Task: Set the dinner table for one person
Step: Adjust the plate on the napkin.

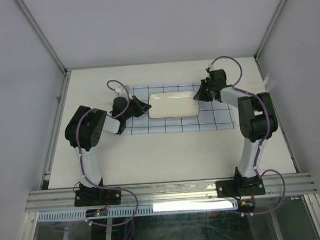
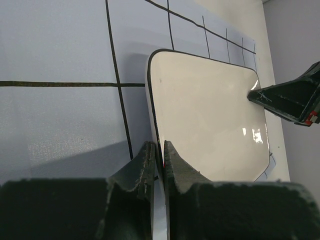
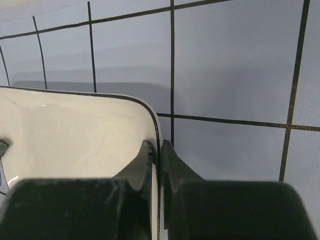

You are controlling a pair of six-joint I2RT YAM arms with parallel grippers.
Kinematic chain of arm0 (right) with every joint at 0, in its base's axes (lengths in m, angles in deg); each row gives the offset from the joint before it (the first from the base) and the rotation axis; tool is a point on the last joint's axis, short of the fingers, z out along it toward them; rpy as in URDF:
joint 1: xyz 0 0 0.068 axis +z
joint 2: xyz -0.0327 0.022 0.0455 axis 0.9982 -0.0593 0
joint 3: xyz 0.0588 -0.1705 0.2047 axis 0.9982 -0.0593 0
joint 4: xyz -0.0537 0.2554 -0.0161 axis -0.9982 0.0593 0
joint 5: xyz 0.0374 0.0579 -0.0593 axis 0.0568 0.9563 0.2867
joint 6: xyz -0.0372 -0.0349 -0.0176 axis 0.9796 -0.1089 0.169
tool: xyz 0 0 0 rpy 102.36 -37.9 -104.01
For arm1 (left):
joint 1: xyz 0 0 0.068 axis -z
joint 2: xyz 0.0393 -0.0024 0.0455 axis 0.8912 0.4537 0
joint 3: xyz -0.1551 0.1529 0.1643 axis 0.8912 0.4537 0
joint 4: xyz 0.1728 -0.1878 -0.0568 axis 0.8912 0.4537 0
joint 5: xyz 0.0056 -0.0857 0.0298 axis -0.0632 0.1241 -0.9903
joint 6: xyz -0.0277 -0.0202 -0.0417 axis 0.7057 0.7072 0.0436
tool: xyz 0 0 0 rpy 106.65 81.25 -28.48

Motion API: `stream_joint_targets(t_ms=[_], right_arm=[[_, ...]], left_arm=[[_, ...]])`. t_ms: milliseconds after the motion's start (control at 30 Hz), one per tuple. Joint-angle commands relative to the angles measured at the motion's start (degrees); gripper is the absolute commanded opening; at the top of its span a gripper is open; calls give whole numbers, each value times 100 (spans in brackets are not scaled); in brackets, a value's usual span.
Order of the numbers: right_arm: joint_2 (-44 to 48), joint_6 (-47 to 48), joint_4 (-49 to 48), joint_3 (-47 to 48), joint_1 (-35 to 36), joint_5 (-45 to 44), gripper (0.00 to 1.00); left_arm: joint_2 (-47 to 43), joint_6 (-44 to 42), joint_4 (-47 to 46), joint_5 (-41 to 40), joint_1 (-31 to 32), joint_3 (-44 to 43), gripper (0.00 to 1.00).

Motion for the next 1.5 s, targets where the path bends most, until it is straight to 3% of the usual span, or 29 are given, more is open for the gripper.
stream_joint_targets(t_ms=[0, 433, 533, 767, 967, 1300, 1400, 1467], right_arm=[[-101, -207, -544, -120, 105, 594, 0], [-244, -290, -688, -103, 46, 698, 0], [-301, -285, -678, -41, 48, 724, 0], [-363, -205, -626, 48, 40, 675, 0], [-420, -173, -576, 156, 39, 678, 0], [-430, -114, -475, 261, 43, 664, 0], [-419, -105, -450, 266, 38, 647, 9], [-411, -96, -434, 263, 39, 635, 25]], left_arm=[[-29, 76, -808, 420, 141, -314, 6], [-87, -6, -653, 410, 113, -413, 6], [-108, -19, -640, 410, 102, -404, 0], [-87, 12, -664, 410, 102, -384, 6], [-107, 21, -710, 412, 102, -320, 1], [-135, 51, -734, 401, 103, -282, 4], [-156, 43, -718, 395, 102, -289, 13], [-158, 23, -677, 384, 106, -302, 20]])
